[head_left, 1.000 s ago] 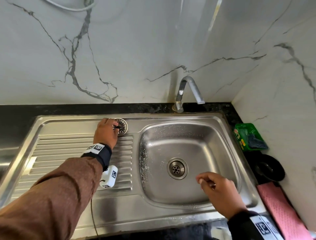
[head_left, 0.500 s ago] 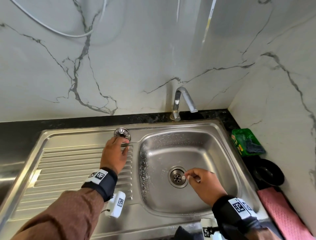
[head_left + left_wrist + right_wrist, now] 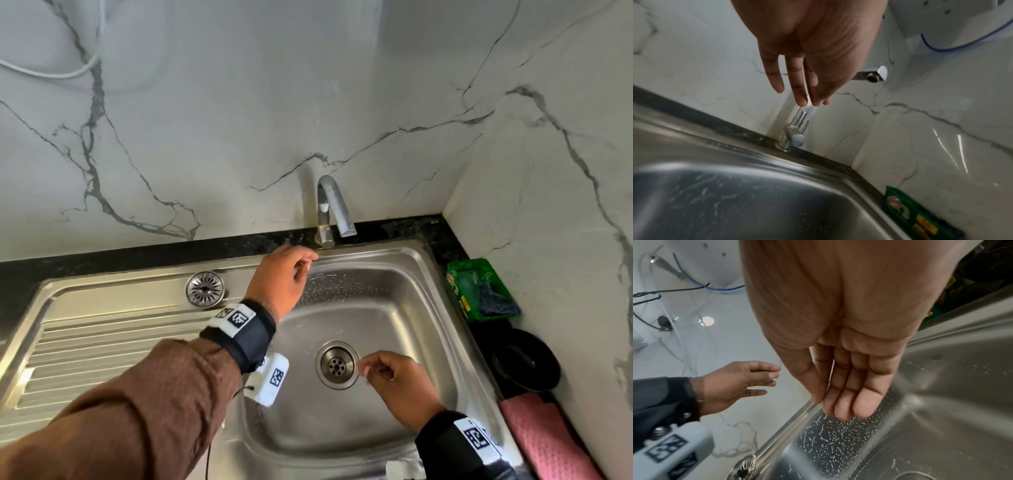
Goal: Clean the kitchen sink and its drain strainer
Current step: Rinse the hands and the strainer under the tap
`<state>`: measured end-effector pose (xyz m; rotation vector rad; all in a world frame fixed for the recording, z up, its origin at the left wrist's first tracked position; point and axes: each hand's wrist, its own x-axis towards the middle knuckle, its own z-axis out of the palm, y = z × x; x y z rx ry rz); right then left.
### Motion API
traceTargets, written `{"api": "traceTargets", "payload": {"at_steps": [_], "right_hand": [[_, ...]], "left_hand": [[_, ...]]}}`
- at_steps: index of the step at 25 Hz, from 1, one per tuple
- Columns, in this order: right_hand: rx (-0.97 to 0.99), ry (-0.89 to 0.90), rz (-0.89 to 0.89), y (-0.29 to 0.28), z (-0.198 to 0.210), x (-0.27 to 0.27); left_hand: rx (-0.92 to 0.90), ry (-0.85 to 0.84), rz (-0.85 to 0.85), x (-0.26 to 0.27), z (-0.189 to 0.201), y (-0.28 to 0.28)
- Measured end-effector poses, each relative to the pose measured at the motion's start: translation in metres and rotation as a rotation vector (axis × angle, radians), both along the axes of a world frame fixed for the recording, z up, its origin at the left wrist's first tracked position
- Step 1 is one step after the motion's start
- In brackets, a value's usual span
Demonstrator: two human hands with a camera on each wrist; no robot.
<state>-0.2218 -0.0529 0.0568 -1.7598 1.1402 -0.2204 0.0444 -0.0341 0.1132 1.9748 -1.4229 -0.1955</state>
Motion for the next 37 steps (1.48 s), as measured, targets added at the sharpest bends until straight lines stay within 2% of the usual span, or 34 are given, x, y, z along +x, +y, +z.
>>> {"api": "traceTargets", "payload": {"at_steps": [6, 9, 12, 16, 20, 24, 25, 27, 29, 30, 32, 33, 34, 35, 37], "right_hand": [[0.214, -0.118, -0.12, -0.03, -0.025, -0.005], [0.28, -0.177, -0.181, -0.04, -0.035, 0.002], [0.339, -0.214, -0.229, -0.05, -0.039, 0.013], [0.44, -0.288, -0.304, -0.06, -0.032, 0.035], [0.509, -0.382, -0.394, -0.074, -0.023, 0.064], [0.62, -0.541, -0.531, -0.075, -0.014, 0.091], [0.678, -0.59, -0.579, -0.074, -0.011, 0.096], [0.787, -0.662, -0.637, -0.076, -0.006, 0.102], [0.854, -0.688, -0.648, -0.08, 0.003, 0.107], [0.871, -0.692, -0.652, -0.084, 0.008, 0.109], [0.875, -0.681, -0.662, -0.095, 0.02, 0.112], [0.871, -0.669, -0.658, -0.102, 0.023, 0.112], [0.87, -0.658, -0.645, -0.107, 0.026, 0.112], [0.878, -0.64, -0.623, -0.11, 0.028, 0.112], [0.92, -0.589, -0.571, -0.111, 0.029, 0.112]], "left_hand": [[0.363, -0.572, -0.103, 0.017, 0.003, -0.076], [0.505, -0.766, -0.156, 0.018, 0.002, -0.091], [0.553, -0.798, -0.147, 0.019, -0.003, -0.096], [0.511, -0.803, -0.101, 0.01, 0.001, -0.093], [0.538, -0.713, 0.011, 0.015, -0.008, -0.085], [0.735, -0.449, 0.045, 0.026, -0.037, -0.071], [0.732, -0.373, 0.051, 0.024, -0.042, -0.068], [0.592, -0.139, 0.149, 0.015, -0.05, -0.063], [0.383, 0.3, 0.326, -0.005, -0.056, -0.057], [0.302, 0.615, 0.387, -0.017, -0.058, -0.055], [0.152, 1.235, 0.426, -0.039, -0.054, -0.053], [0.082, 1.43, 0.437, -0.045, -0.051, -0.053], [0.031, 1.531, 0.441, -0.047, -0.047, -0.053], [0.012, 1.562, 0.427, -0.048, -0.041, -0.052], [0.04, 1.502, 0.362, -0.05, -0.029, -0.047]]}}
